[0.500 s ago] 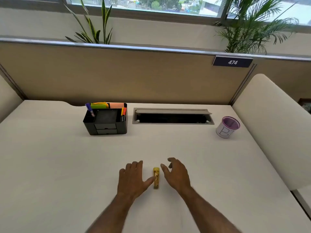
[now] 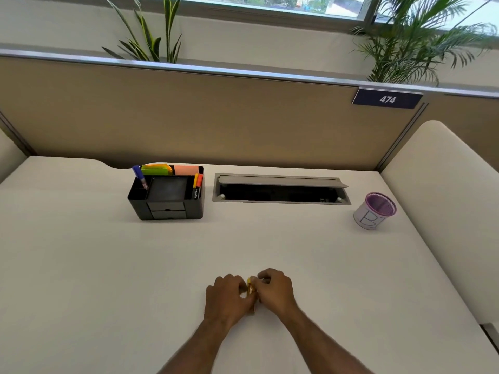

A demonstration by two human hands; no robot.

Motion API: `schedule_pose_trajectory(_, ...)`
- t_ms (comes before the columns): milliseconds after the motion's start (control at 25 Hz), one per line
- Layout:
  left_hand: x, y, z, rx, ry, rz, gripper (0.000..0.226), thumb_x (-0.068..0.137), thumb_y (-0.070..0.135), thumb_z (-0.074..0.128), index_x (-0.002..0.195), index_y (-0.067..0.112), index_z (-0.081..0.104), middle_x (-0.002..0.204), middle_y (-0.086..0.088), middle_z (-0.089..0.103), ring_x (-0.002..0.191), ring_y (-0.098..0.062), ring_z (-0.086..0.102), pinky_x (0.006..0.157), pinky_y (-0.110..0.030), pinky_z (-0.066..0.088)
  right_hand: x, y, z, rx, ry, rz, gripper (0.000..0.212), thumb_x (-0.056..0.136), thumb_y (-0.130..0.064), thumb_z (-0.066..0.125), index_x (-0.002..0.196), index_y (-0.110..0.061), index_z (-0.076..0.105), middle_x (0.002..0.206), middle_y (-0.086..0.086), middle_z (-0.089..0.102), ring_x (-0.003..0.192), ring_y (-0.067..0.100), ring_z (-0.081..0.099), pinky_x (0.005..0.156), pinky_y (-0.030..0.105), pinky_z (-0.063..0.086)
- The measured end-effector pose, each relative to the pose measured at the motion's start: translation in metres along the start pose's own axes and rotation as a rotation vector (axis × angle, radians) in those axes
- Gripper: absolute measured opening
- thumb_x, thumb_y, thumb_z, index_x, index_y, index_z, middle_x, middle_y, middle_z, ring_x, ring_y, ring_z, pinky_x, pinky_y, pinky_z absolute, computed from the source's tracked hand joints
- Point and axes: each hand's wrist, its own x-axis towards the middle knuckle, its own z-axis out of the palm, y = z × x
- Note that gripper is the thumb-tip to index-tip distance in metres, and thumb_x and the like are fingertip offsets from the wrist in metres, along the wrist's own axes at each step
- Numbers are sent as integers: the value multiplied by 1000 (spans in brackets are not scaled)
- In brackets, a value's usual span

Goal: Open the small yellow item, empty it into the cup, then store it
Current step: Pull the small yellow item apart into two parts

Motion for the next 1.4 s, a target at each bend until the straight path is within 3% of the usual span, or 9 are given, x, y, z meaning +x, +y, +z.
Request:
schedule_pose_trajectory(200,2,-7,3,-374,11,55,21,78,46,63,88,29,70,82,14,73,78,-2,66,75,-33,57,-6,-3,-4,176,-5,-45,12,78,-30,76,87,-21,74,85,-2,75,79,14,72,78,39,61)
schedule_pose_trajectory(360,-3,-4,-7,-514,74,195,11,85,26,71,95,30,69,87,15,74,83,-4,68,75,-30,57,-16,-14,-21,335,7,-99,17,78,-21,80,93,-19,73,90,-1,75,80,15,74,76,35,63)
schedule_pose_trajectory(520,-9,9,-12,-628,162,223,18,80,21,77,96,27,70,86,11,76,83,-10,70,75,-31,58,-32,-28,-30,271,69,-239,14,75,-22,83,83,-20,71,81,-6,75,76,3,70,67,16,56)
schedule_pose_trajectory(800,-13,15,-17,-692,175,247,19,79,9,79,93,19,70,86,7,77,83,-6,73,76,-37,61,-46,-34,-34,137,176,-431,19,80,-34,76,86,-23,61,71,-4,72,65,11,69,62,35,58)
schedule_pose_trajectory(1000,-17,14,-23,-721,190,240,20,78,13,81,93,20,70,87,7,77,83,-7,73,76,-34,61,-51,-46,-37,177,144,-370,26,77,-42,78,86,-24,63,70,-3,75,65,9,71,64,32,60)
schedule_pose_trajectory(1280,-15,7,-28,-786,244,116,28,71,8,86,90,20,71,87,9,77,83,-5,72,79,-22,58,-45,-40,-44,631,225,-187,24,72,-21,87,91,-17,74,85,0,78,82,13,75,80,33,60)
schedule_pose_trajectory(1400,-13,-1,-30,-800,264,58,30,70,6,86,90,22,70,88,8,77,83,-6,73,80,-23,58,-40,-27,-42,452,214,-132,38,74,-16,84,111,-17,73,97,-8,75,89,5,71,87,26,55)
